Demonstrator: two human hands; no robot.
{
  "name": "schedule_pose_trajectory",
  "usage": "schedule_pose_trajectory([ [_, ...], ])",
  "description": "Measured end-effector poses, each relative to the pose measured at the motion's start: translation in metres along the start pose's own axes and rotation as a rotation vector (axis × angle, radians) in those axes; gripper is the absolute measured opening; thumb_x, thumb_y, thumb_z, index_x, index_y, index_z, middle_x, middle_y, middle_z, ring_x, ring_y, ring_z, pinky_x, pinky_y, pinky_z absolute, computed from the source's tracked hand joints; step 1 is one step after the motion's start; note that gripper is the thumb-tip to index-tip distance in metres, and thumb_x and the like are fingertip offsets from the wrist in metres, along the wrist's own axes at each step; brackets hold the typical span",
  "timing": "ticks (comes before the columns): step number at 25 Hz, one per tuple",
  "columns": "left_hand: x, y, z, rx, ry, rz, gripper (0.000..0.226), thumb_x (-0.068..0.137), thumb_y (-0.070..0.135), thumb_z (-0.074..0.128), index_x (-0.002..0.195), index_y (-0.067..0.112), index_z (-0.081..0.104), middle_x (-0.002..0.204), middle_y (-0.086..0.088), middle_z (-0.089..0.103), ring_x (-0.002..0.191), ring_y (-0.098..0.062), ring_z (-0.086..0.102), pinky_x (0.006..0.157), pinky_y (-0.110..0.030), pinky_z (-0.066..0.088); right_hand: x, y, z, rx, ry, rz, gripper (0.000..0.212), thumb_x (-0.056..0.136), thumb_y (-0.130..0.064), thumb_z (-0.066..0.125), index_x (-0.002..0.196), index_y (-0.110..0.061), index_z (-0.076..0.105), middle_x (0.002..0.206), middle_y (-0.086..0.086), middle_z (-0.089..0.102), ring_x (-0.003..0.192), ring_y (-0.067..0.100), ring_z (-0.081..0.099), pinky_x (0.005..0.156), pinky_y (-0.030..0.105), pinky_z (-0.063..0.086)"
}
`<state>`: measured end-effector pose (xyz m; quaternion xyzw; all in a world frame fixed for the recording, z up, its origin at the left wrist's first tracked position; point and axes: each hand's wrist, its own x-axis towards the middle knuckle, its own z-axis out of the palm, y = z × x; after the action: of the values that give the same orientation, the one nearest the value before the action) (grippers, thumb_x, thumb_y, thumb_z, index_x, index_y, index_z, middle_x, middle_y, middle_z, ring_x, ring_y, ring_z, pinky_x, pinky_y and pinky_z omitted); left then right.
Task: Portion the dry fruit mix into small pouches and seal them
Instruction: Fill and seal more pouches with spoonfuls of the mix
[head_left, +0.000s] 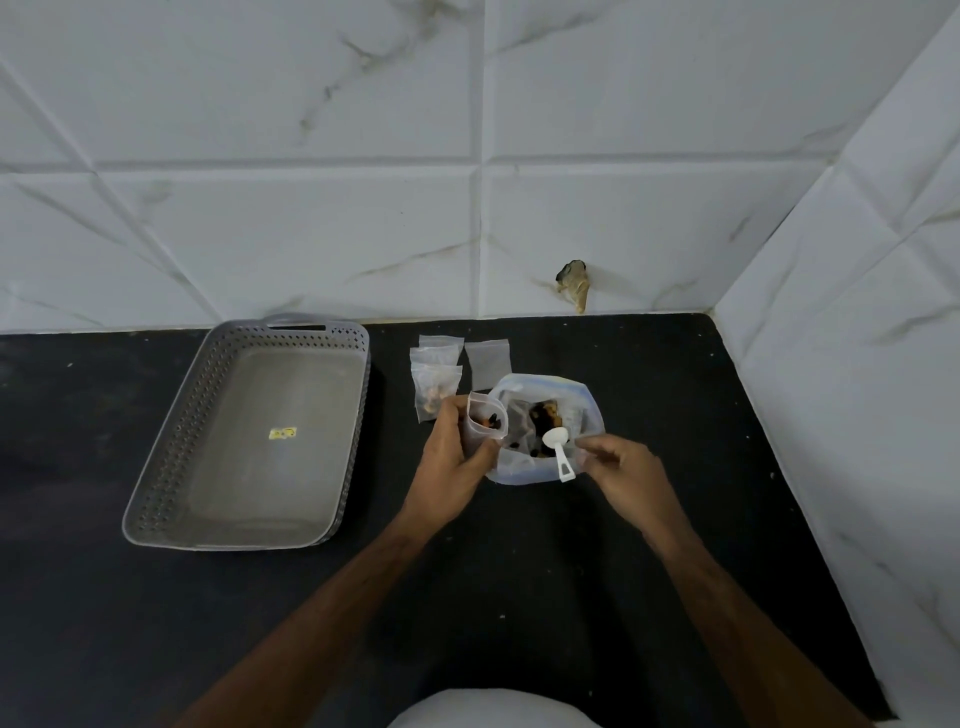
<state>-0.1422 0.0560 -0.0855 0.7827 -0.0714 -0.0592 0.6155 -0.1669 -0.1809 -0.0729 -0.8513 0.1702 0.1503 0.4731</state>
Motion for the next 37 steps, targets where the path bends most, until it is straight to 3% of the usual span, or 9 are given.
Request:
schedule_pose_trajectory([
  [4, 0.002, 0.0, 0.002, -0.071, 0.002, -0.066, 0.041, 0.094, 0.017, 0.07, 0.129, 0.022, 0.049, 0.119, 0.002, 0.067, 0.11, -0.014, 0.068, 0.092, -0.045, 0.059, -0.024, -0.026, -0.011, -0.019, 0.121, -0.315, 0.028, 0.097, -0.015, 0.064, 0.118, -0.031, 0.07, 0.118, -0.016, 0.063, 0.104, -0.002, 0.061, 0.089, 0.02, 0.052],
  [9, 0.002, 0.013, 0.003, -0.055, 0.002, -0.044, 0.041, 0.091, 0.02, 0.072, 0.126, 0.018, 0.051, 0.11, -0.003, 0.068, 0.098, -0.019, 0.071, 0.084, -0.05, 0.06, -0.033, -0.072, 0.002, -0.191, 0.053, -0.744, 0.032, 0.092, -0.032, 0.07, 0.124, -0.027, 0.069, 0.1, -0.012, 0.062, 0.091, 0.005, 0.061, 0.08, 0.017, 0.051],
  [13, 0.002, 0.023, -0.001, -0.063, 0.027, -0.037, 0.052, 0.082, 0.024, 0.083, 0.124, 0.021, 0.052, 0.111, 0.001, 0.068, 0.098, -0.014, 0.069, 0.084, -0.041, 0.061, -0.024, -0.083, 0.007, -0.259, 0.072, -0.772, 0.013, 0.091, -0.026, 0.073, 0.104, -0.022, 0.075, 0.089, -0.011, 0.066, 0.084, 0.005, 0.062, 0.077, 0.027, 0.054],
  [16, 0.0, 0.023, -0.006, -0.087, 0.031, -0.044, 0.064, 0.071, 0.031, 0.09, 0.122, 0.027, 0.053, 0.11, 0.003, 0.065, 0.1, -0.013, 0.066, 0.086, -0.034, 0.058, -0.022, -0.093, 0.001, -0.054, -0.027, -0.641, 0.005, 0.093, -0.019, 0.072, 0.095, -0.02, 0.075, 0.09, -0.009, 0.072, 0.085, 0.006, 0.068, 0.075, 0.022, 0.056],
  [19, -0.006, 0.024, -0.013, -0.381, -0.053, -0.157, 0.067, 0.072, 0.035, 0.086, 0.129, 0.017, 0.056, 0.119, -0.005, 0.068, 0.108, -0.022, 0.068, 0.087, -0.035, 0.06, -0.023, -0.103, -0.012, 0.063, -0.135, -0.522, 0.005, 0.095, -0.019, 0.069, 0.092, -0.021, 0.073, 0.087, -0.008, 0.074, 0.081, 0.007, 0.07, 0.073, 0.021, 0.055],
  [23, -0.011, 0.018, -0.016, -0.708, -0.127, -0.222, 0.061, 0.084, 0.034, 0.078, 0.13, 0.0, 0.055, 0.116, -0.022, 0.067, 0.099, -0.032, 0.07, 0.076, -0.038, 0.062, -0.022, -0.112, -0.031, -0.073, -0.23, -0.557, 0.006, 0.096, -0.024, 0.067, 0.092, -0.024, 0.072, 0.089, -0.011, 0.071, 0.086, 0.005, 0.066, 0.081, 0.029, 0.055],
  [27, -0.006, 0.023, -0.013, -0.618, -0.027, -0.04, 0.039, 0.088, 0.017, 0.073, 0.114, -0.006, 0.055, 0.109, -0.022, 0.063, 0.098, -0.034, 0.065, 0.077, -0.04, 0.06, -0.023, -0.122, -0.047, -0.163, -0.212, -0.694, 0.006, 0.094, -0.019, 0.07, 0.094, -0.024, 0.074, 0.094, -0.012, 0.069, 0.092, 0.009, 0.066, 0.085, 0.029, 0.055],
  [32, 0.001, 0.047, -0.02, -0.415, -0.019, 0.121, 0.041, 0.091, 0.014, 0.071, 0.126, 0.0, 0.056, 0.12, -0.011, 0.067, 0.112, -0.028, 0.065, 0.093, -0.04, 0.058, -0.027, -0.125, -0.044, -0.124, -0.082, -0.786, 0.016, 0.091, -0.008, 0.072, 0.098, -0.021, 0.079, 0.094, -0.013, 0.07, 0.096, 0.007, 0.066, 0.083, 0.016, 0.05],
  [37, 0.011, 0.064, -0.02, -0.339, 0.017, 0.174, 0.013, 0.092, 0.009, 0.068, 0.102, 0.0, 0.07, 0.094, -0.006, 0.074, 0.09, -0.02, 0.07, 0.08, -0.033, 0.059, -0.028, -0.121, -0.035, -0.09, -0.044, -0.767, 0.017, 0.091, -0.008, 0.071, 0.099, -0.022, 0.077, 0.092, -0.014, 0.073, 0.095, 0.009, 0.068, 0.087, 0.033, 0.055],
])
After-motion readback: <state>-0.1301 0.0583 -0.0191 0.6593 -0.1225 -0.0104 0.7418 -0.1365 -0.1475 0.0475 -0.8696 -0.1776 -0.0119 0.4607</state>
